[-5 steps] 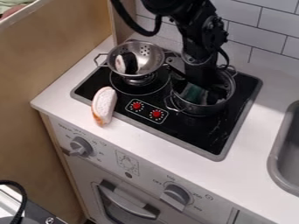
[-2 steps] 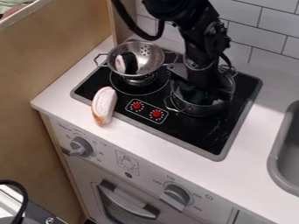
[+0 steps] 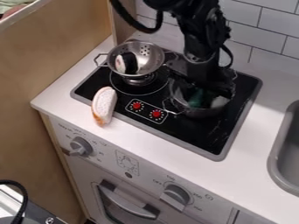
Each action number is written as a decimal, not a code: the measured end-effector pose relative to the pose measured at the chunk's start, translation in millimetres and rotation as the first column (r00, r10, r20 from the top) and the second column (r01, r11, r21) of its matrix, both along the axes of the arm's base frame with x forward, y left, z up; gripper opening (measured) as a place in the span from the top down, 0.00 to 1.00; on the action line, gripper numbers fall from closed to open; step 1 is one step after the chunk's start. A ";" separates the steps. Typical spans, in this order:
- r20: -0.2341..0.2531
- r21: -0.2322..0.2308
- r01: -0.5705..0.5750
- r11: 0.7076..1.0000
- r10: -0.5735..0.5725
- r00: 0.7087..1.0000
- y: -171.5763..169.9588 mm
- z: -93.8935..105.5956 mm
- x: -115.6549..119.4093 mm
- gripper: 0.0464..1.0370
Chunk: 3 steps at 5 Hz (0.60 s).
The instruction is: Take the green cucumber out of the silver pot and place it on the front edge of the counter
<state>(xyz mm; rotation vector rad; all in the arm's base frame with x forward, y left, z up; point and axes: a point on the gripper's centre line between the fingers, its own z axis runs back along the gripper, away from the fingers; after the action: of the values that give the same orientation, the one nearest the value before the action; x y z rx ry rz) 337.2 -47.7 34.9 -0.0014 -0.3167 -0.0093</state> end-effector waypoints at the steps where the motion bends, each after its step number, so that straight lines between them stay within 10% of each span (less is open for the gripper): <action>1: -0.046 -0.012 -0.013 1.000 0.013 0.999 -1.5 17.5 -5.2 0.63; 3: -0.152 -0.022 0.030 0.999 -0.033 0.988 -1.2 61.6 -51.5 0.63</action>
<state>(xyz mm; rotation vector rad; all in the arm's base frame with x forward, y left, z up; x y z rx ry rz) 285.6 -48.9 96.5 -0.0260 -0.1636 -0.0375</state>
